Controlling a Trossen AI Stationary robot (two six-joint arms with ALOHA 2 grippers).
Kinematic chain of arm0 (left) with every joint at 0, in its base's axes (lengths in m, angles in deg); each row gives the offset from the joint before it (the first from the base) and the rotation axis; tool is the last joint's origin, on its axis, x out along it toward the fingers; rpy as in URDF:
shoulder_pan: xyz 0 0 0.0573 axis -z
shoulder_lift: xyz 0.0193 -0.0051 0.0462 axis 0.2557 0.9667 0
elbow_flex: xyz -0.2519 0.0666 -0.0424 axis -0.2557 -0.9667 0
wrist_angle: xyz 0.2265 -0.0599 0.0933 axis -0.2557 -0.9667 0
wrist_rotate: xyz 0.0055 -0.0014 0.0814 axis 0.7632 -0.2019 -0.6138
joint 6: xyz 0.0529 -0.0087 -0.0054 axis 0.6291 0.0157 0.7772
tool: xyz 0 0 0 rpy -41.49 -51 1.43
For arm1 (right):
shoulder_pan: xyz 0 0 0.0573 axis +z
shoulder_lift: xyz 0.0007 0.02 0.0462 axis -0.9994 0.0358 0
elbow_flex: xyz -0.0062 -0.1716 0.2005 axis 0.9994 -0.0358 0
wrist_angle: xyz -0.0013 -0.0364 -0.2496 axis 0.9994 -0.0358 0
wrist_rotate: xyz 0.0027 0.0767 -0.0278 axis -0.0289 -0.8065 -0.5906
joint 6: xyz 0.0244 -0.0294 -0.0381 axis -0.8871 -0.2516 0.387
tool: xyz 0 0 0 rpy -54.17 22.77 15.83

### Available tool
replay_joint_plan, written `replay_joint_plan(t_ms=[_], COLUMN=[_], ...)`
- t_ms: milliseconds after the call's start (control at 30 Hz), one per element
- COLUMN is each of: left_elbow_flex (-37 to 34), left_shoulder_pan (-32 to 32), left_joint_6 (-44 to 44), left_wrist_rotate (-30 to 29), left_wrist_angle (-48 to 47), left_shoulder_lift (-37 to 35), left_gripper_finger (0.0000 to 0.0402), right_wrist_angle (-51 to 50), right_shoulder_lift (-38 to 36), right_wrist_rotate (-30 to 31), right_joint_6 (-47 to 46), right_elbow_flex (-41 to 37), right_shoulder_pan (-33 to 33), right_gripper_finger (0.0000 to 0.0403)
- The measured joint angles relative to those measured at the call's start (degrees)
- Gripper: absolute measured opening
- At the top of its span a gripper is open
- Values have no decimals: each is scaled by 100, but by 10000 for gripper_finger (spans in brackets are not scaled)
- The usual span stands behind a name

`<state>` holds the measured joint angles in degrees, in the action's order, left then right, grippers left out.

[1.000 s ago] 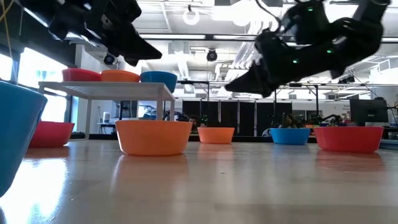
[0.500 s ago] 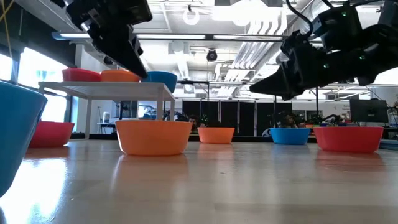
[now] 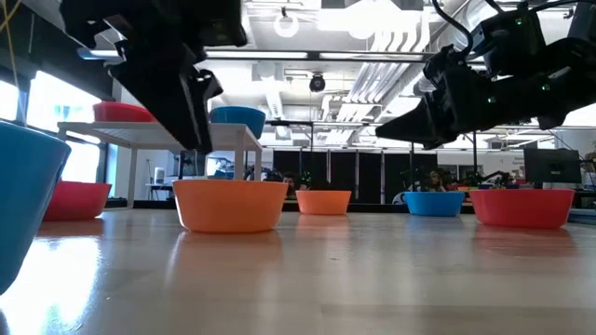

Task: Pick & Place Mini bowls
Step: Stack the orange bowl on top of the other orange bowls on the shelf

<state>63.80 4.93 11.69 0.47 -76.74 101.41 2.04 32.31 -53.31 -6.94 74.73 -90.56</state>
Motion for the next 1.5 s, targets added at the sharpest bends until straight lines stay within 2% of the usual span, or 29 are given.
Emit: replay_joint_plan(t_ms=[400,533,700,867,1067,1267,1500], left_elbow_flex=[178,172,176,338,1187,2293,3445], left_shoulder_pan=[18,18,16,16,16,-38,-456], left_joint_6=[-98,-129,-105,-33,479,924,1078], left_wrist_rotate=[-310,-498,-466,-149,-177,-509,-645], left_wrist_angle=[-11,-64,-52,-116,-733,-1498,-2927], left_shoulder_lift=[897,948,934,676,239,-100,-234], left_gripper_finger=[147,104,12,5,3,2,1], right_wrist_angle=[-46,-50,-74,-110,-154,-207,-225], right_shoulder_lift=[0,0,0,0,2,2,2], right_wrist_rotate=[-4,-4,-4,-4,-4,-2,-4], right_joint_6=[0,30,44,46,46,46,39], right_elbow_flex=[2,2,2,2,2,2,2], right_shoulder_pan=[0,0,0,0,2,0,0], right_gripper_finger=[1,1,1,2,2,1,1])
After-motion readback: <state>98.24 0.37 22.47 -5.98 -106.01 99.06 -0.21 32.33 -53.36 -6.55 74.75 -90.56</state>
